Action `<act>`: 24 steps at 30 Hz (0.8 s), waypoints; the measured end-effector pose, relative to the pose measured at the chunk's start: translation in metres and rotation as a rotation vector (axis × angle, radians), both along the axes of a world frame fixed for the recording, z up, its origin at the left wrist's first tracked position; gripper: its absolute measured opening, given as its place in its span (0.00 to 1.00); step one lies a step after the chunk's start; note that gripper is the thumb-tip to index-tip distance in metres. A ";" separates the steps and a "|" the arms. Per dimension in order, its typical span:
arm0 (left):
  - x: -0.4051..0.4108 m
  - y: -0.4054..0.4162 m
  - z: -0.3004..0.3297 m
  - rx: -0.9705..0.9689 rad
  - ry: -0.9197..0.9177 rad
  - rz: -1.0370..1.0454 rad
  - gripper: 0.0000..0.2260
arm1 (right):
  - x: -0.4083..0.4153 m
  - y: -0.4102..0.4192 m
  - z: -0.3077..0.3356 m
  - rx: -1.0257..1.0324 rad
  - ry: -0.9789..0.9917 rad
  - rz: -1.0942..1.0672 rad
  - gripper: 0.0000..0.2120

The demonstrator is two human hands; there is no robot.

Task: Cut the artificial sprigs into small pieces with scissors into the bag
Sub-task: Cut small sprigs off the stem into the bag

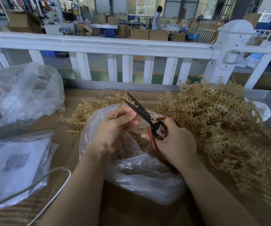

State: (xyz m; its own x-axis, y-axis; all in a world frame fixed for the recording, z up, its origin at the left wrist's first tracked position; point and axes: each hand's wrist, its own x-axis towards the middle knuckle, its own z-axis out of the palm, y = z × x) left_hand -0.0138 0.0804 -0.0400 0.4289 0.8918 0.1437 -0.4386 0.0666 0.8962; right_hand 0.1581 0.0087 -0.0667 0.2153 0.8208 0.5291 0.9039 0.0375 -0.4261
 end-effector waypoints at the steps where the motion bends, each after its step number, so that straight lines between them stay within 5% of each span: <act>1: 0.000 0.000 0.000 0.002 -0.015 0.000 0.04 | 0.000 0.000 0.000 0.006 0.006 0.000 0.36; 15: 0.000 0.001 -0.007 0.157 0.078 0.015 0.05 | -0.001 0.000 -0.002 0.028 0.020 0.006 0.39; 24: -0.001 0.003 -0.008 0.120 0.050 -0.018 0.05 | -0.001 -0.002 -0.001 0.015 0.007 0.022 0.30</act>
State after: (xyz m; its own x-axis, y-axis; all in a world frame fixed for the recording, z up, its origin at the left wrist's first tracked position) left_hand -0.0152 0.0830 -0.0481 0.4540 0.8615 0.2273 -0.3928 -0.0355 0.9189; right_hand 0.1572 0.0066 -0.0673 0.2011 0.8175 0.5397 0.8999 0.0635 -0.4315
